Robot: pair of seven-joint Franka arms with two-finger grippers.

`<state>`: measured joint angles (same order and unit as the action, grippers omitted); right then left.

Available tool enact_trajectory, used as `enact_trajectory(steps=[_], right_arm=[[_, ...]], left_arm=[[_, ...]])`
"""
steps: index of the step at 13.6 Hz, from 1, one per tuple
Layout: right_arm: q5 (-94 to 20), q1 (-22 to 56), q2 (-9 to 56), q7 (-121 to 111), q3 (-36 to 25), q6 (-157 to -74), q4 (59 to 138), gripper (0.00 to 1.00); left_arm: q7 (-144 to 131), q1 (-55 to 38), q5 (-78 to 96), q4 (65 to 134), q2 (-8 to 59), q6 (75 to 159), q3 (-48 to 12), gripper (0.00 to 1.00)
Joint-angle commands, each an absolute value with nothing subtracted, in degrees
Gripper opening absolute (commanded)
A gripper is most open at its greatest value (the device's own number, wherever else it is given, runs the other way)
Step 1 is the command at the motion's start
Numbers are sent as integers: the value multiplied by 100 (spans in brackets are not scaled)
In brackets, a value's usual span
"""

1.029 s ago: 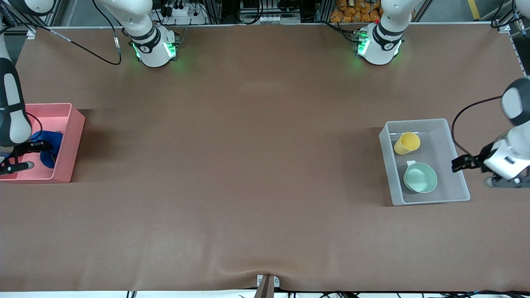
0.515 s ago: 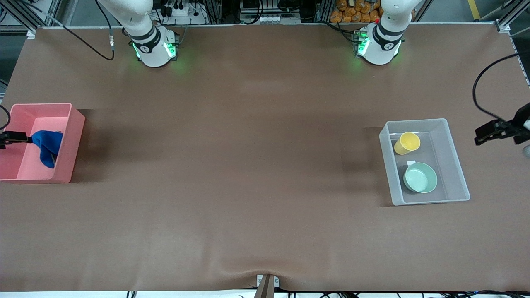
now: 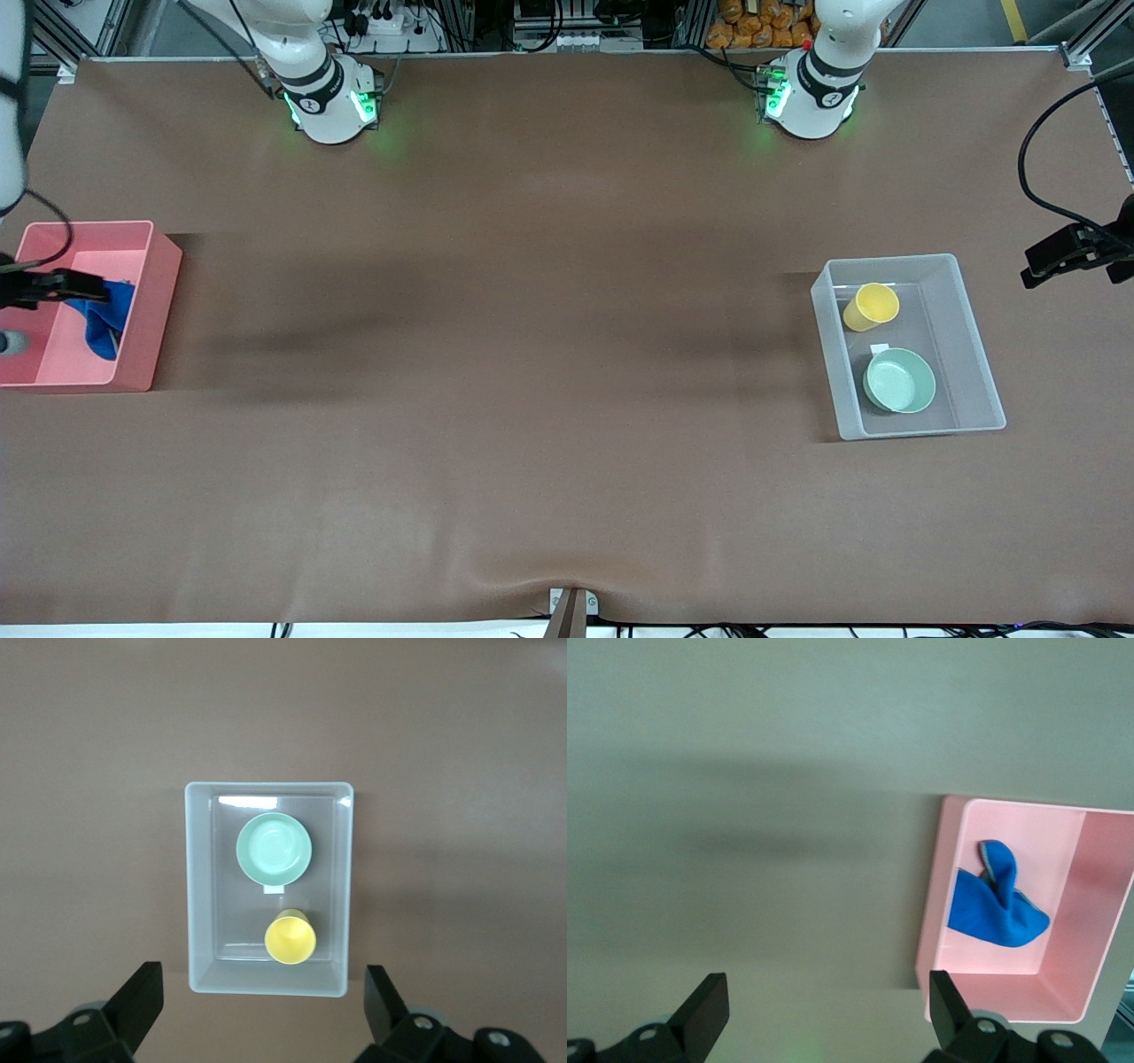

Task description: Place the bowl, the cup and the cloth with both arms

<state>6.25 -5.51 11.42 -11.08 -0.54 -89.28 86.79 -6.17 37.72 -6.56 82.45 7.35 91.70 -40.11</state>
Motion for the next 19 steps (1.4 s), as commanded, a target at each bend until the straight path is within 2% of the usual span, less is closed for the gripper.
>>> enact_trajectory(steps=[1, 2, 3, 5, 7, 8, 12, 19], right_arm=[[318, -19, 617, -232, -123, -8693, 8842, 100], [125, 43, 485, -11, -123, -8623, 8850, 100], [53, 53, 379, 52, -123, -8596, 8859, 100], [-148, -52, 150, 88, -123, -8587, 8929, 100], [-447, -272, -209, 97, -114, -8604, 9209, 100], [-448, -307, -368, 97, -71, -8604, 9272, 100], [-387, -378, -352, -96, -70, -8508, 9133, 100], [-149, -325, -325, -229, -97, -8279, 8938, 100]], left_arm=[[-800, 3788, -475, 8244, 466, 9053, -3982, 100], [-765, 3701, -483, 8244, 466, 9053, -3921, 100], [-791, 3291, -492, 8244, 457, 9053, -3589, 100], [-808, 1853, -387, 8253, 309, 9053, -2091, 100], [-852, 900, -238, 8288, 272, 8957, -1085, 100], [-905, 731, -142, 8297, 272, 8930, -898, 100], [-932, 370, -114, 8508, 44, 8938, -572, 100], [-993, 9, -62, 9149, -448, 8974, -325, 100]])
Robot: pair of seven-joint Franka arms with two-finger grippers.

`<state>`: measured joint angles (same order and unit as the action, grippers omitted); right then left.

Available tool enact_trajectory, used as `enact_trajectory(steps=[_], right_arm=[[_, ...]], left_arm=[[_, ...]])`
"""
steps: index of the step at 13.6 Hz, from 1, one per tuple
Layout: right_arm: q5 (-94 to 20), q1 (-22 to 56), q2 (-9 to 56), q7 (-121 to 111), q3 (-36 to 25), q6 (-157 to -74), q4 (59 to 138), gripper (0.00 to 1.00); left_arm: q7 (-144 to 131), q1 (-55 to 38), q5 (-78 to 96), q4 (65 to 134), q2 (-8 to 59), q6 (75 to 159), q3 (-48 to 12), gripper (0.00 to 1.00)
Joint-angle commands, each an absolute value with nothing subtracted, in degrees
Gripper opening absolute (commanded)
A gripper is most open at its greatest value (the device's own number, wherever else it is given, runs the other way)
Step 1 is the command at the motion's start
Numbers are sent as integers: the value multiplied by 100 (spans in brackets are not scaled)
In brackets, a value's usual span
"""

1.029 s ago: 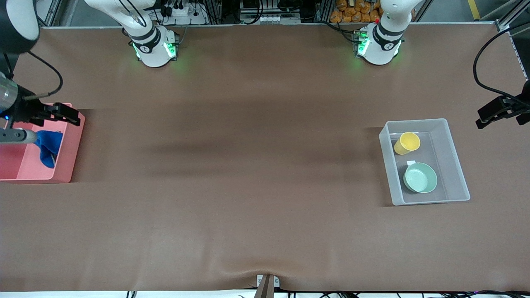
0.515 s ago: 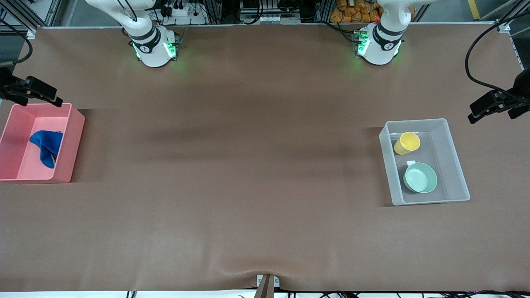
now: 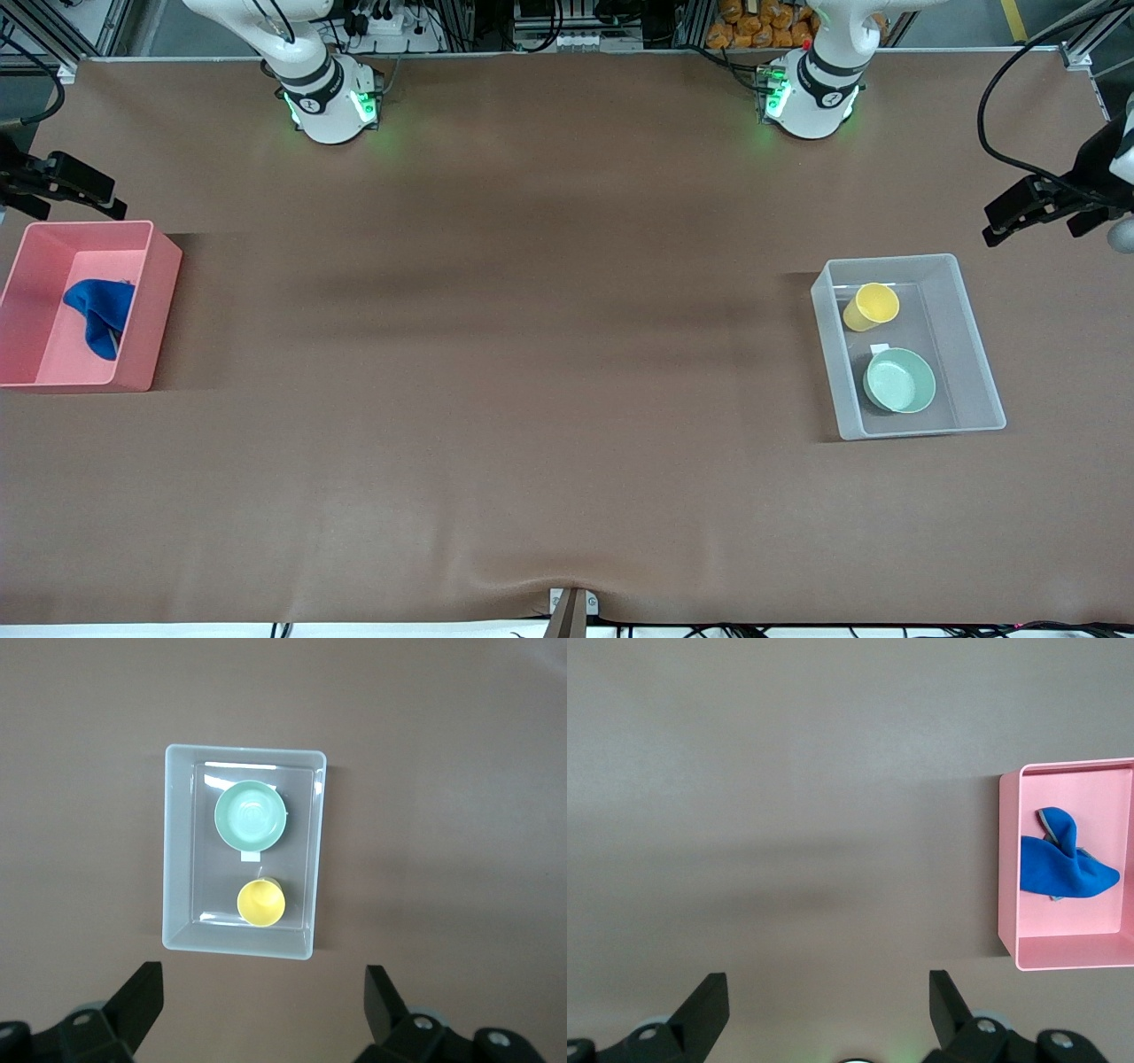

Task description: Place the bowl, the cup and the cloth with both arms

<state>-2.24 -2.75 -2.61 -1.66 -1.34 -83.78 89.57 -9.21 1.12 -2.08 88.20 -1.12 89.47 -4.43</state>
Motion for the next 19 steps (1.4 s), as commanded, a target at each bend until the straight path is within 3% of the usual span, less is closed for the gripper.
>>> enact_trajectory(steps=[1, 4, 19], right_arm=[[-149, -325, -325, -229, -97, -8271, 8938, 100], [-141, -334, -325, -220, -97, -8262, 8947, 100], [-141, -325, -308, -176, -97, -8244, 8938, 100]], left_arm=[[-993, 0, -62, 9193, -474, 8974, -316, 100], [-835, -44, -53, 9027, -422, 8965, -18, 100], [-853, -176, -122, 8938, -369, 8420, -61, 100]])
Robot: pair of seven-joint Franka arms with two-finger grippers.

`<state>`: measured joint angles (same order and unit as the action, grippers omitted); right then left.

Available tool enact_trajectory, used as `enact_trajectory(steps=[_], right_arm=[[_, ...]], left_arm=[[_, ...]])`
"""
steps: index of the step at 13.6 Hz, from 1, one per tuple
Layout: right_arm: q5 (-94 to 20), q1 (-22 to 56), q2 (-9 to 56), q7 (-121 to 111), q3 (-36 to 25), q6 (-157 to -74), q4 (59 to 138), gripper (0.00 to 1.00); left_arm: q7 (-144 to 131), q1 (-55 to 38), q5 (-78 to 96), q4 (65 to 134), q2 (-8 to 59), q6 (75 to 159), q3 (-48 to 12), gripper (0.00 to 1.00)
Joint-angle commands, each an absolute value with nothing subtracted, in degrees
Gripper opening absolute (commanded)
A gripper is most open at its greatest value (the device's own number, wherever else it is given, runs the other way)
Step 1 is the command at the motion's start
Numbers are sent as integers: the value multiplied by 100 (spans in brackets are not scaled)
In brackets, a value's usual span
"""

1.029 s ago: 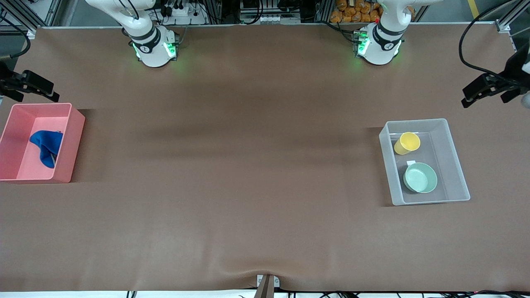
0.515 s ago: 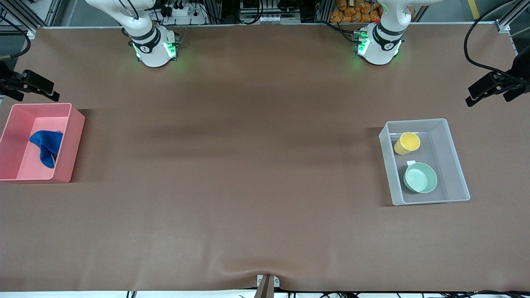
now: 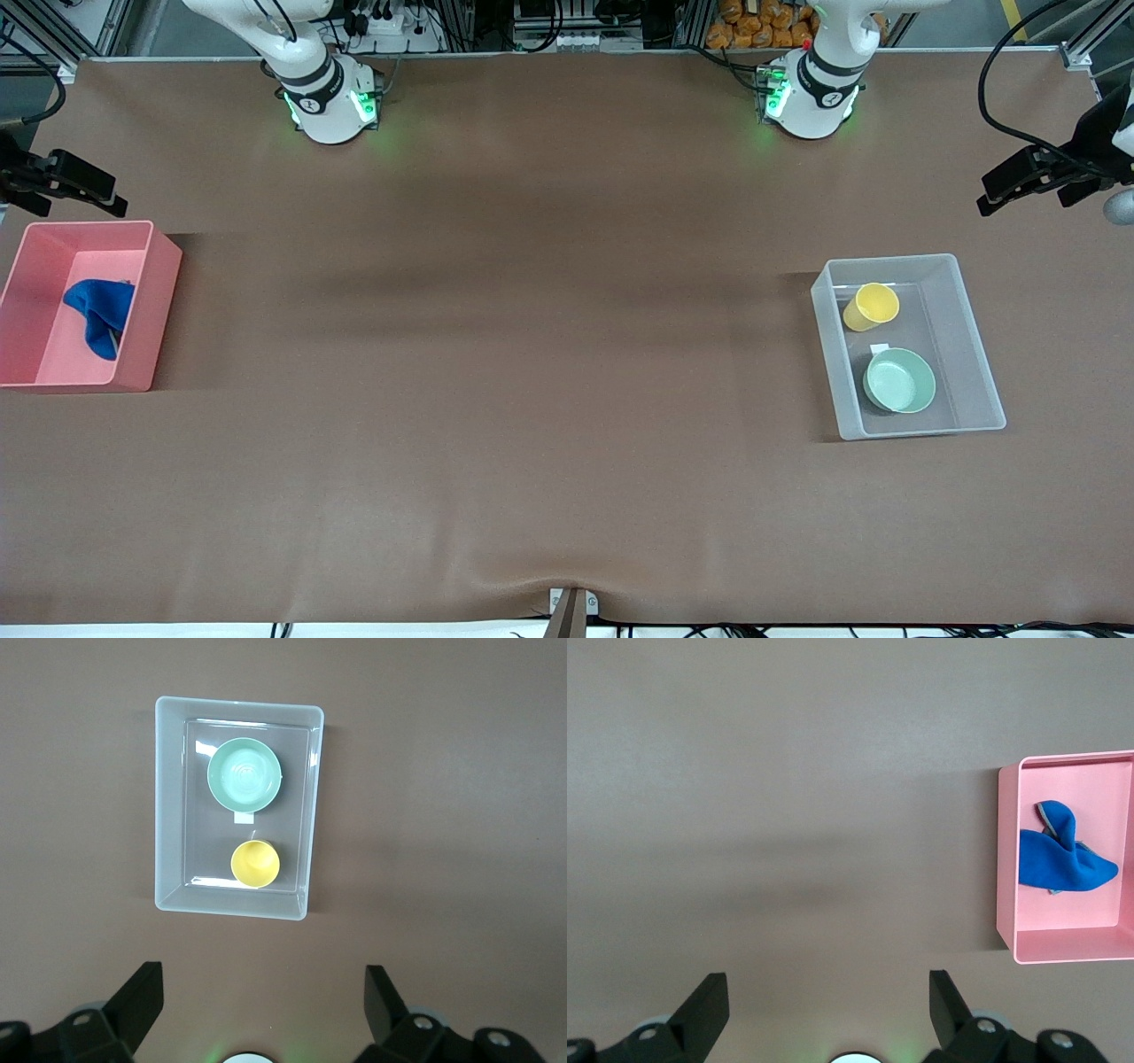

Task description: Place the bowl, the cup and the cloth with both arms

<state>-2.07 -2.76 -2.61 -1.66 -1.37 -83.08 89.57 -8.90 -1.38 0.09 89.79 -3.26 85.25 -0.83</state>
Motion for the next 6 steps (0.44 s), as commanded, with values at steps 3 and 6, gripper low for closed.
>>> enact_trajectory(steps=[3, 6], right_arm=[[-141, -334, -299, -176, -97, -8244, 8947, 100], [-132, -343, -290, -167, -105, -8253, 8956, 100]], left_arm=[[-651, -211, -281, 8947, -369, 8420, -70, 100], [-624, -220, -281, 8947, -369, 8420, -79, 100]])
